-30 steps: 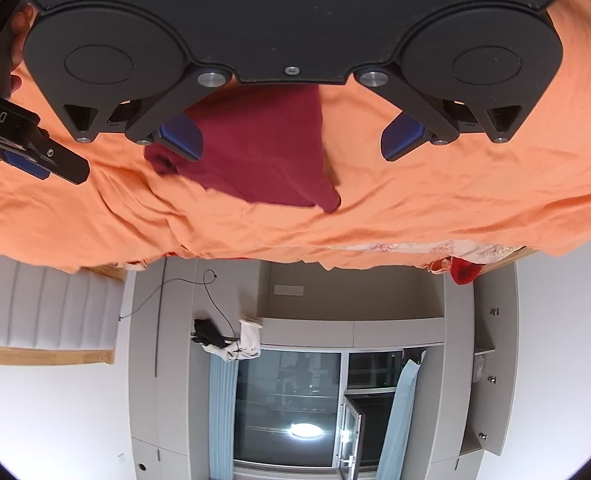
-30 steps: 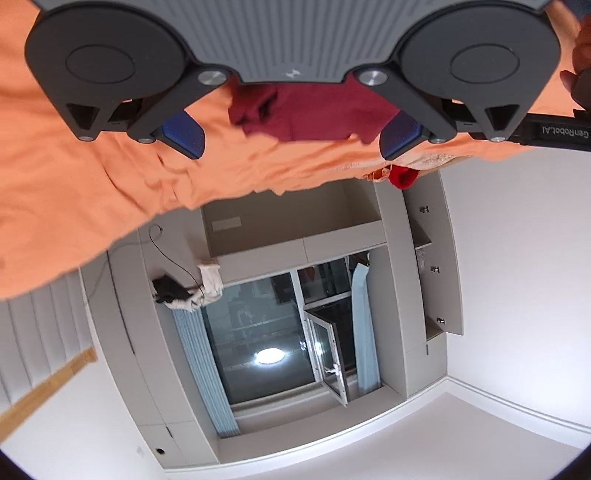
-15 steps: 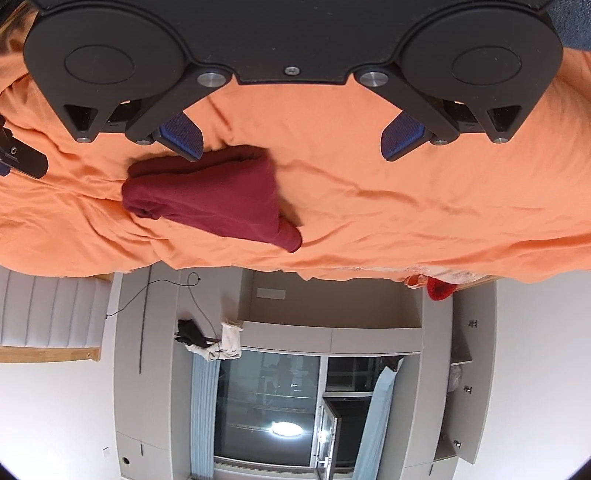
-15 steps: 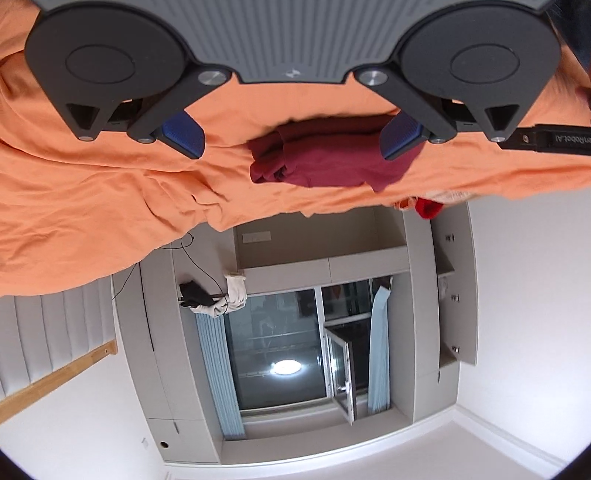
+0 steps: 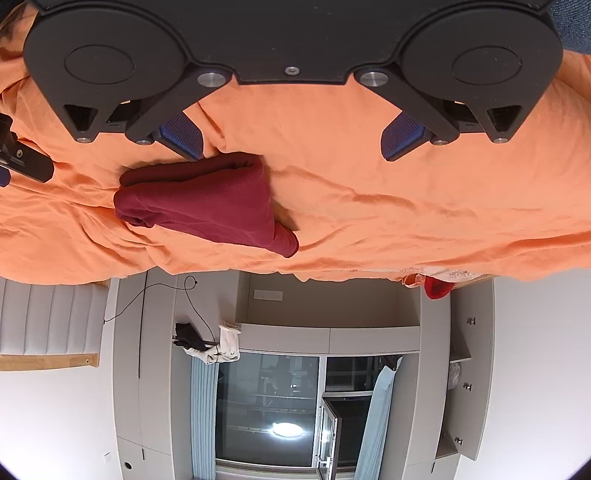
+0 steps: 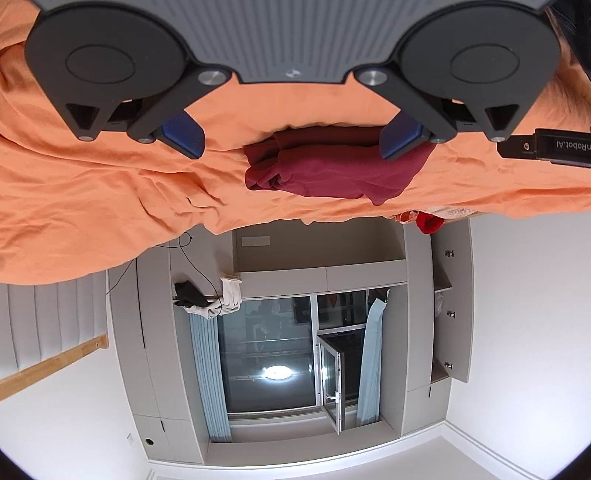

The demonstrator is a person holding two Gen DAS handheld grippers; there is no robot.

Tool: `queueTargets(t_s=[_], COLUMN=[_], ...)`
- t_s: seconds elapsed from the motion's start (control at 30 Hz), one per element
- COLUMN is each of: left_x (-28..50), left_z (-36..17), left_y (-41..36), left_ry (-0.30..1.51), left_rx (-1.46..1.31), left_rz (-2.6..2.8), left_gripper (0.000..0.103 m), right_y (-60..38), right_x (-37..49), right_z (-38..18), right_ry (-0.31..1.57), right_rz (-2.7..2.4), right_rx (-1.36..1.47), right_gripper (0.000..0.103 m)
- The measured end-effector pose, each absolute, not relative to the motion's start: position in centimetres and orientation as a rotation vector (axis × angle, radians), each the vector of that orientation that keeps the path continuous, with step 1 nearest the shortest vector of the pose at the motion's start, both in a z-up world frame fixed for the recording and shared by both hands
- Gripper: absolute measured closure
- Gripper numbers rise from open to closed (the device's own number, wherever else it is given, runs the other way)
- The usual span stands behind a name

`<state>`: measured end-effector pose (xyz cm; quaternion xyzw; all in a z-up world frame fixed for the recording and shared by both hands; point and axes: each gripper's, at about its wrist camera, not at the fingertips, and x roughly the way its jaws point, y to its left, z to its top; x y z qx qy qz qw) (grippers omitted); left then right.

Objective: Fold small clothes

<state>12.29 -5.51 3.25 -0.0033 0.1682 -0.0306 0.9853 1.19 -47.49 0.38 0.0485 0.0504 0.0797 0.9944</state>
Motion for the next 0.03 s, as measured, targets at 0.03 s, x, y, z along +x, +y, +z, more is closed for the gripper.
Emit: queueTargets(t_s=[0.03], left_x=[12.34], left_z=[3.19], left_y=[-5.55], left_ry=[0.341], left_rx=[-0.007], left_rz=[-0.063], left_gripper=[0.001], right_y=[-47.47], right_x=[1.18], right_z=[0.40], right_ry=[0.102], right_rz=[0.161], right_rx=[0.096], right_gripper=[0.000])
